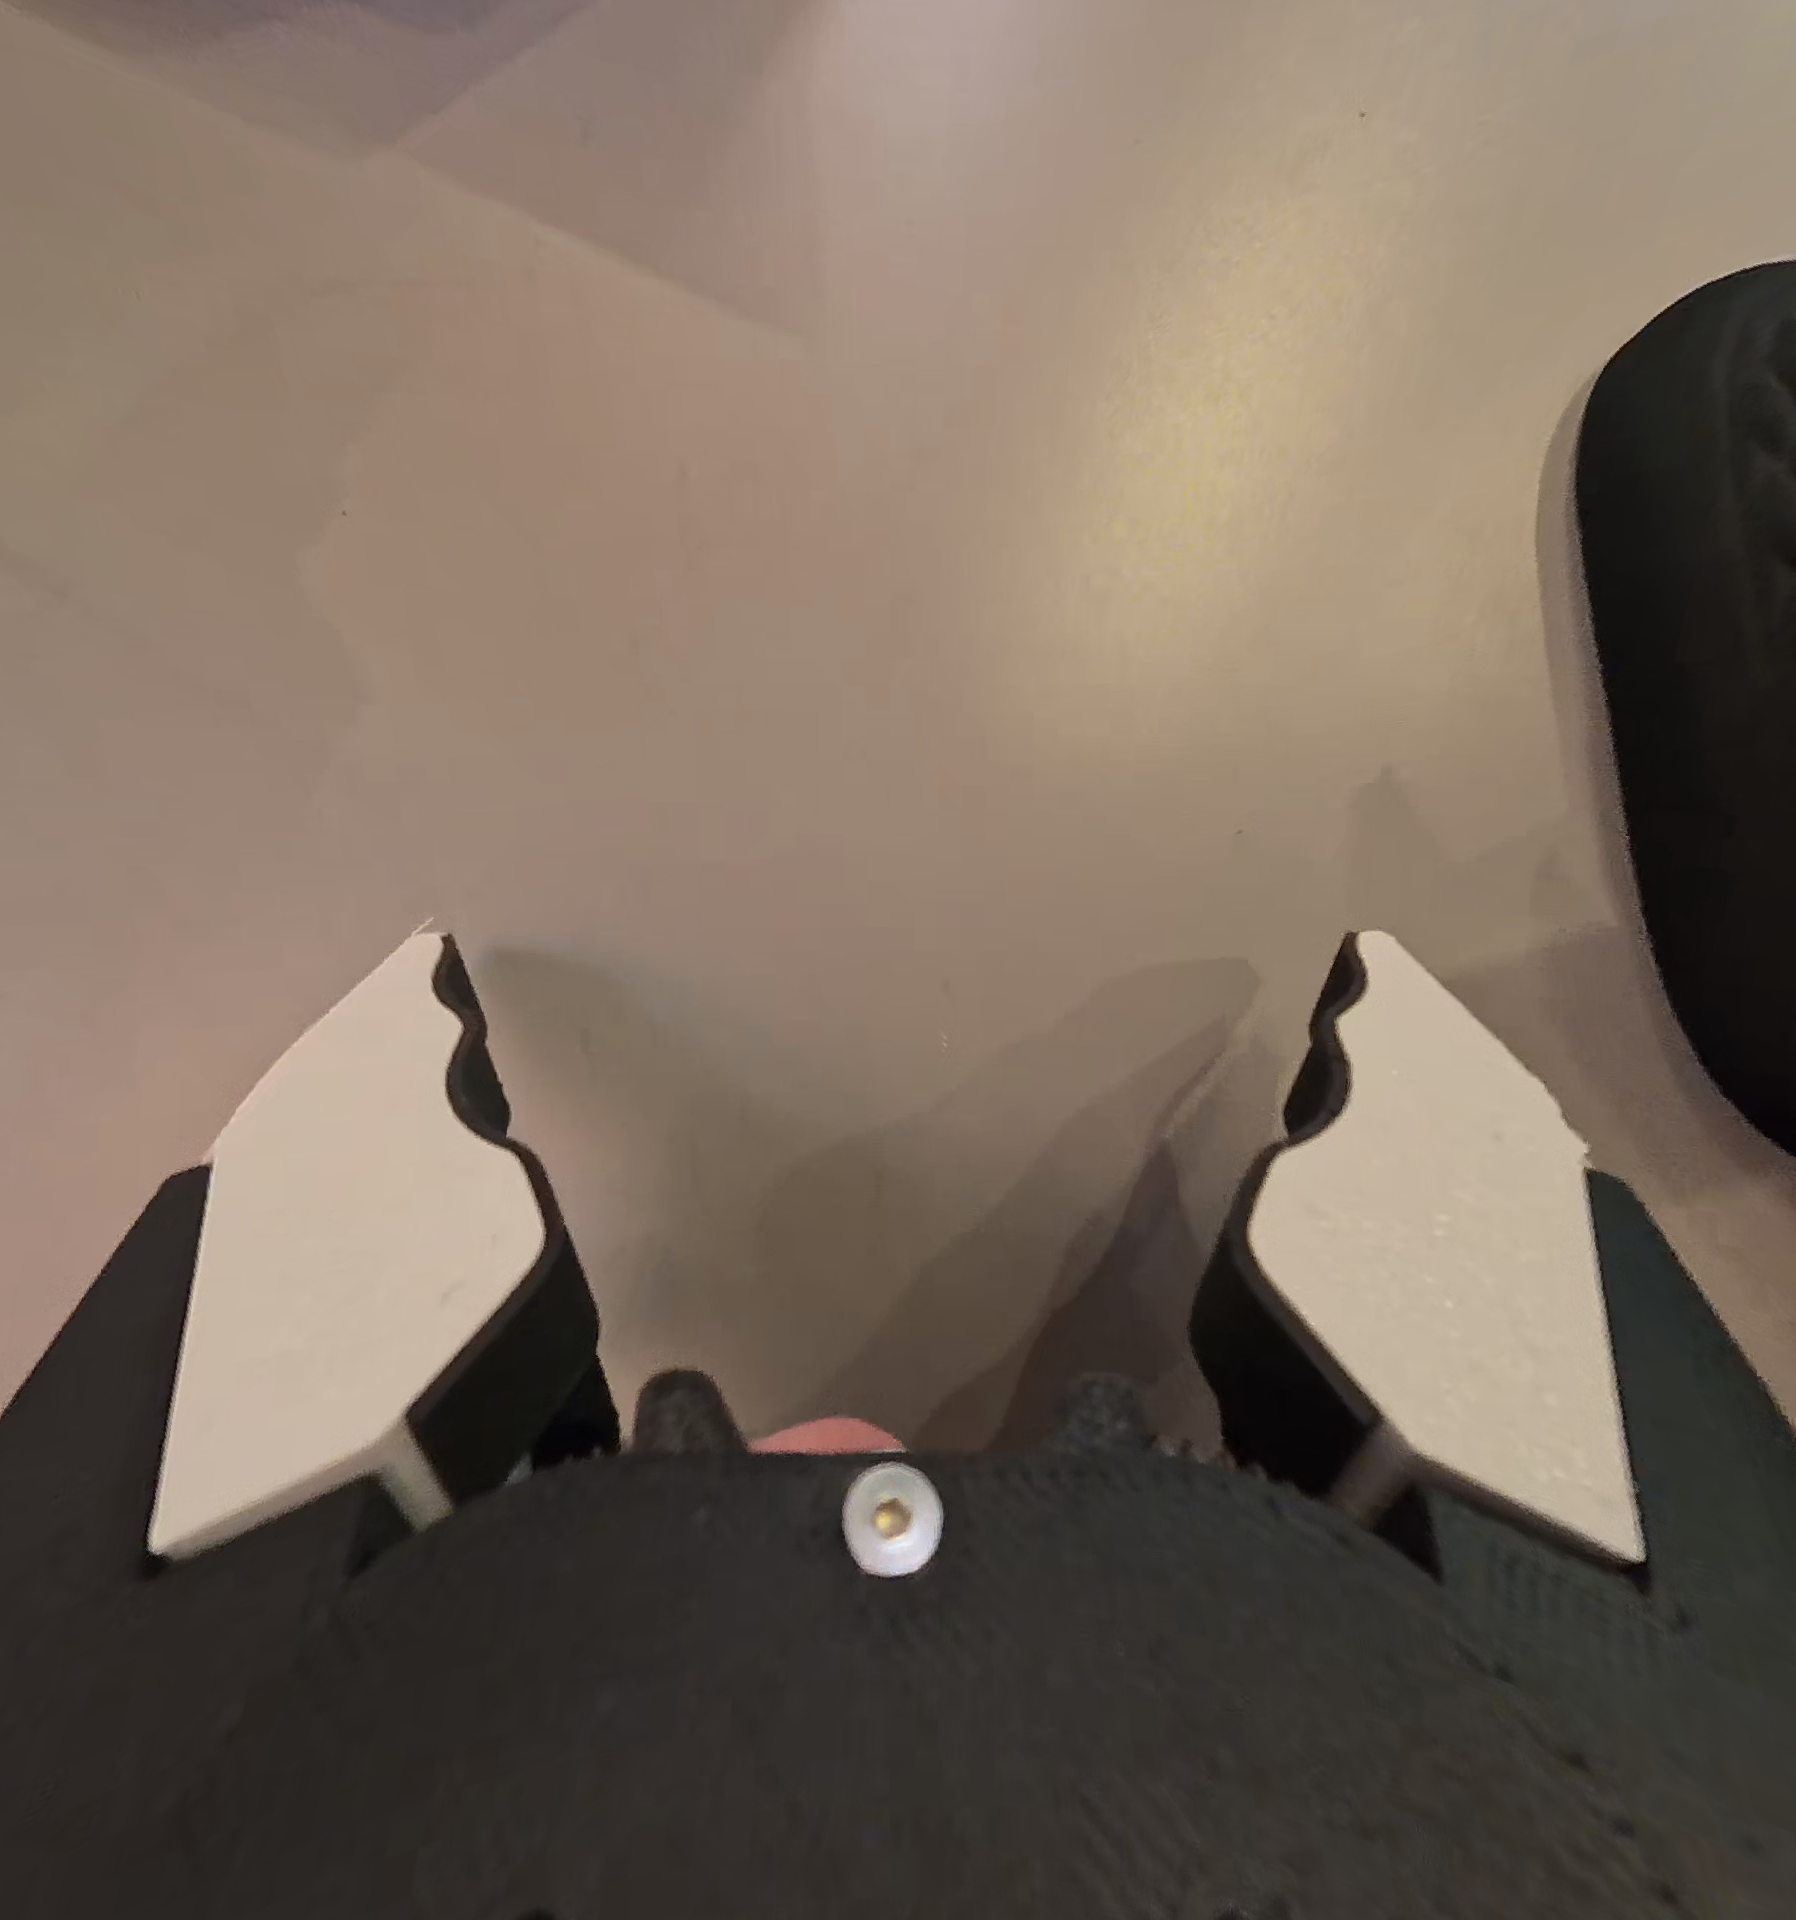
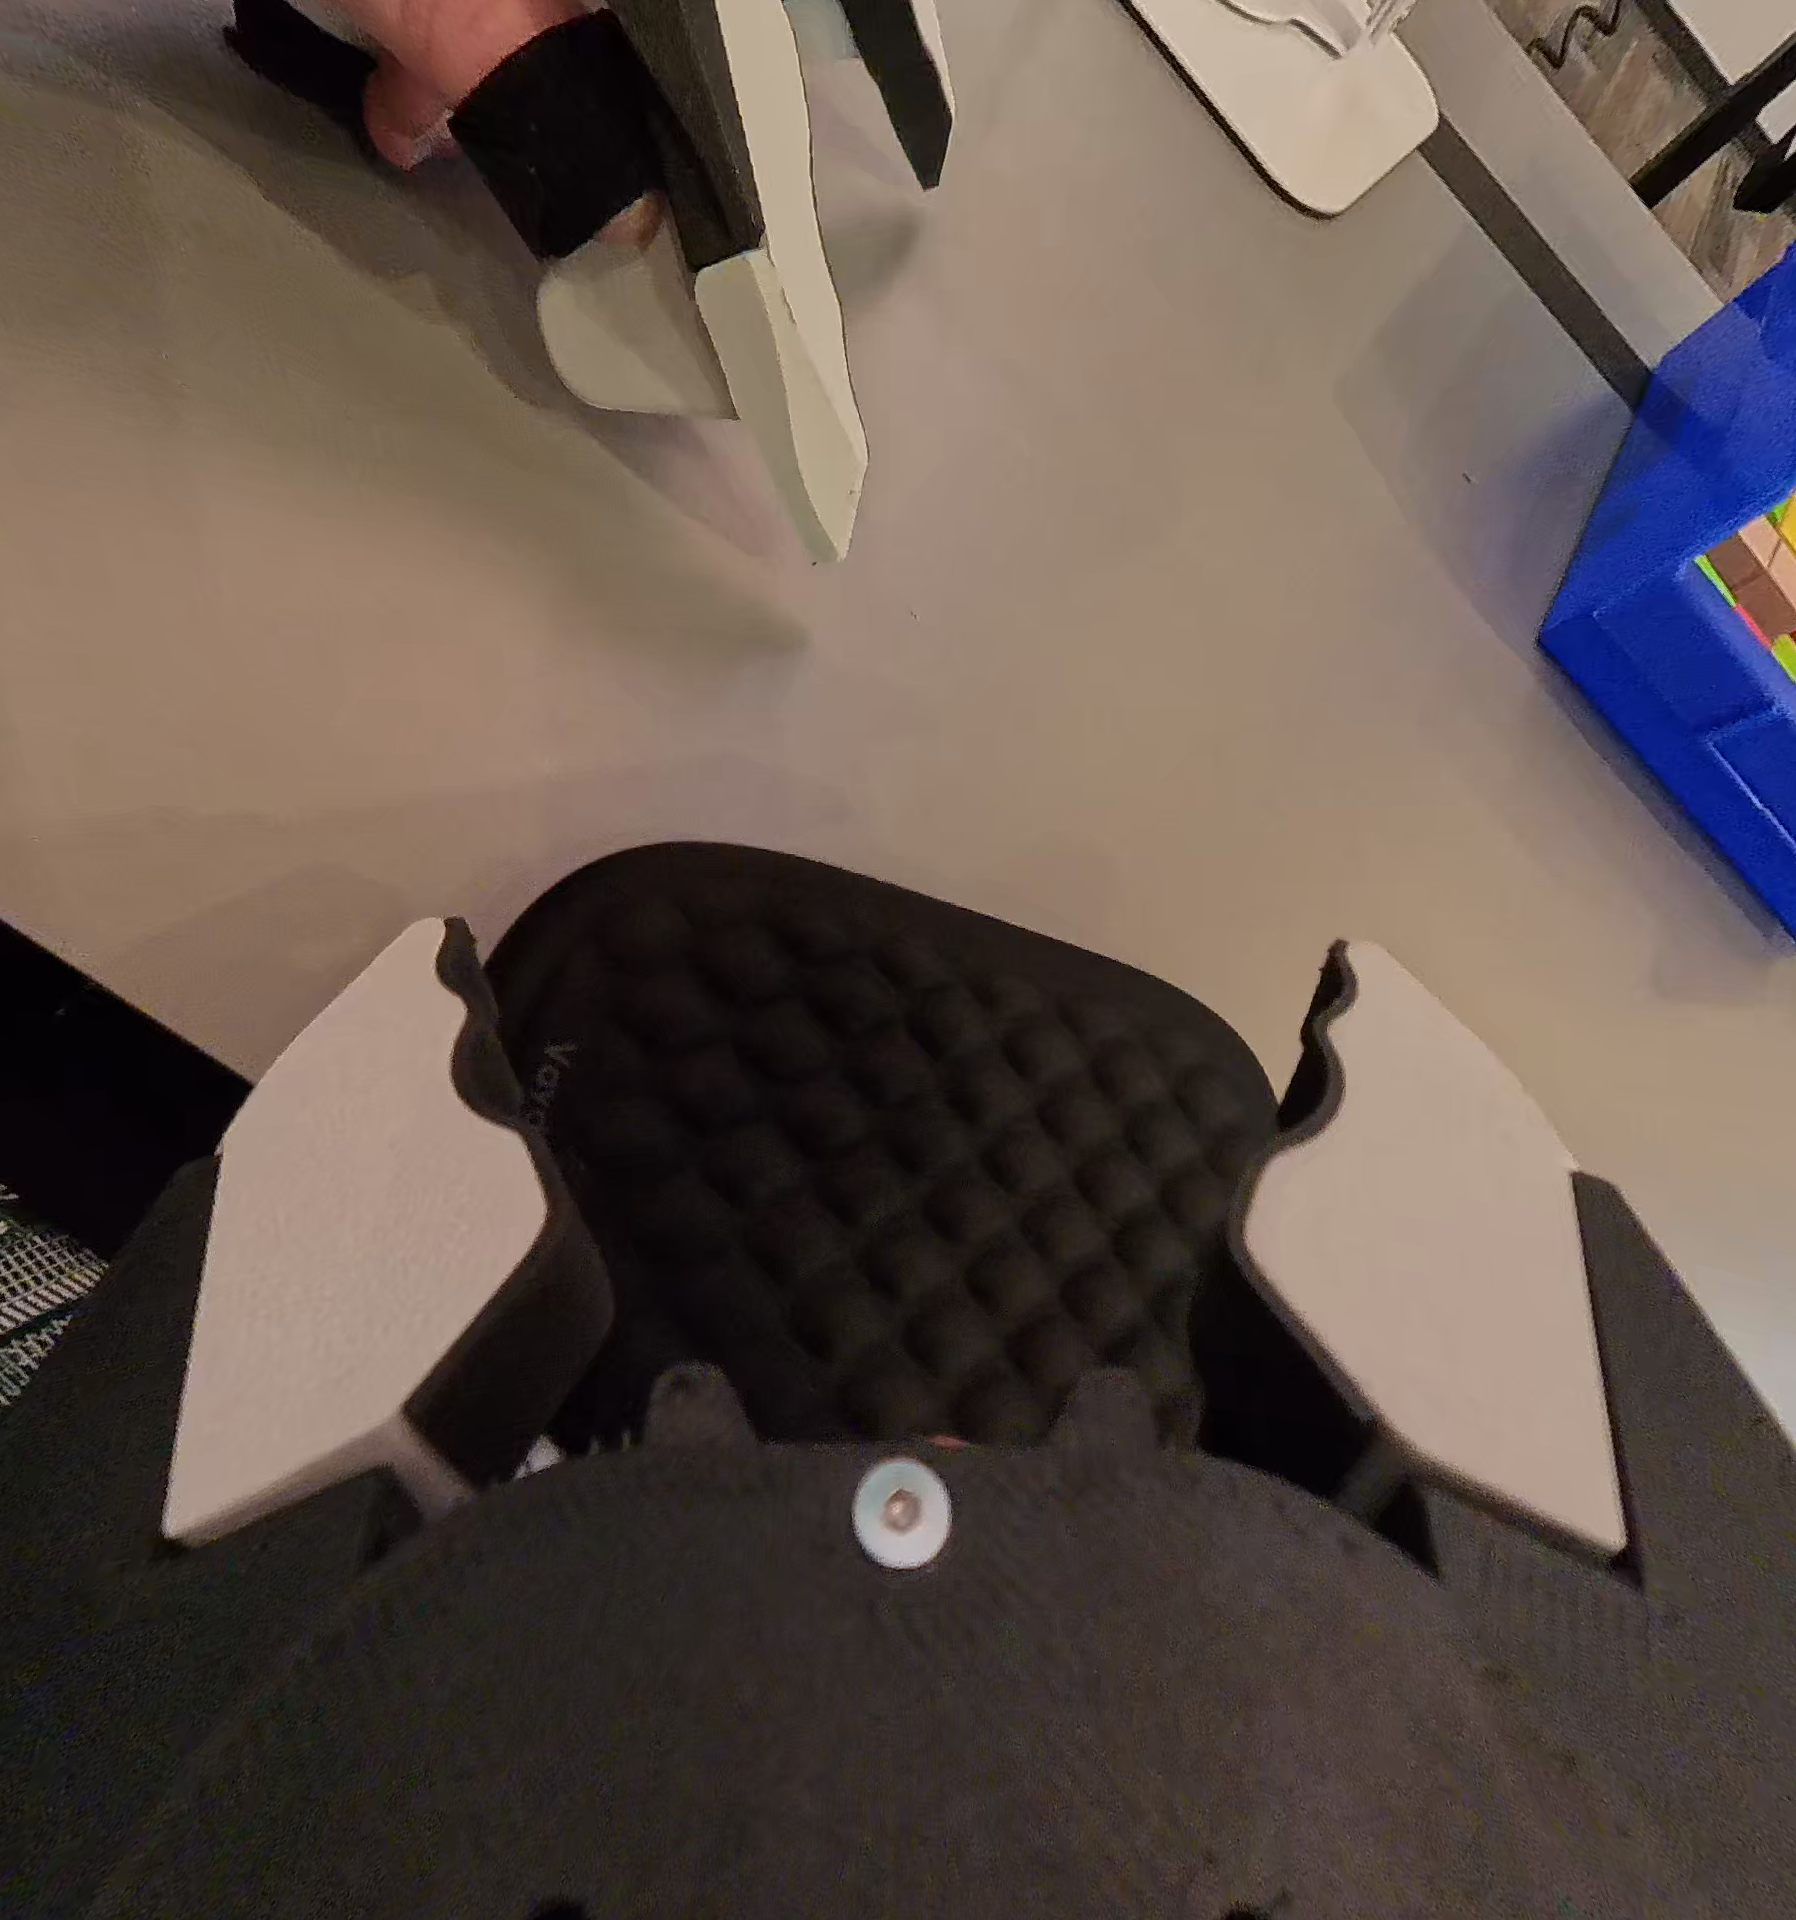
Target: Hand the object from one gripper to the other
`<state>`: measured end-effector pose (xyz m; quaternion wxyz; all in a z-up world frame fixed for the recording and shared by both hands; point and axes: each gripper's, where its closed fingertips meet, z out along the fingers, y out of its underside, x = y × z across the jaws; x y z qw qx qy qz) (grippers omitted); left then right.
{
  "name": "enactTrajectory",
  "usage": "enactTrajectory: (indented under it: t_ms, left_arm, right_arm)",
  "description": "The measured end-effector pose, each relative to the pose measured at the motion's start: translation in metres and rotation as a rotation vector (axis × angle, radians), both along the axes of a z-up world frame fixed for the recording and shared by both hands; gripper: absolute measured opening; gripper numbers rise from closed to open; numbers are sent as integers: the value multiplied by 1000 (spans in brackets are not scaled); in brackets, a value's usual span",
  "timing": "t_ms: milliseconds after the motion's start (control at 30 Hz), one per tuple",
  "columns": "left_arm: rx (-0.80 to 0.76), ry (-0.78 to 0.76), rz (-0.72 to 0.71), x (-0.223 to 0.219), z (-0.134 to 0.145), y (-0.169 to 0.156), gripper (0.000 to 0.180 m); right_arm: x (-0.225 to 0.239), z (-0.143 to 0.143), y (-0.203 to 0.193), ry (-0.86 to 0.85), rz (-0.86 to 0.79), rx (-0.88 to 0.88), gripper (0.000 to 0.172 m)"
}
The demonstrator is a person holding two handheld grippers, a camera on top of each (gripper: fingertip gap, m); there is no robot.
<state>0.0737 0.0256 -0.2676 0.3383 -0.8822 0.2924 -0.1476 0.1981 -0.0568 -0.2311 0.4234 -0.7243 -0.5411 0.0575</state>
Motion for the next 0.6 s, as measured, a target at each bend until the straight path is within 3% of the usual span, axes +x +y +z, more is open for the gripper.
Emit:
enactTrajectory:
  t_ms: [600]
  left_arm:
    - [3,-90,13,-12,8,-29,141]
  right_arm:
    - [-57,-7,-4,-20,121,-26,145]
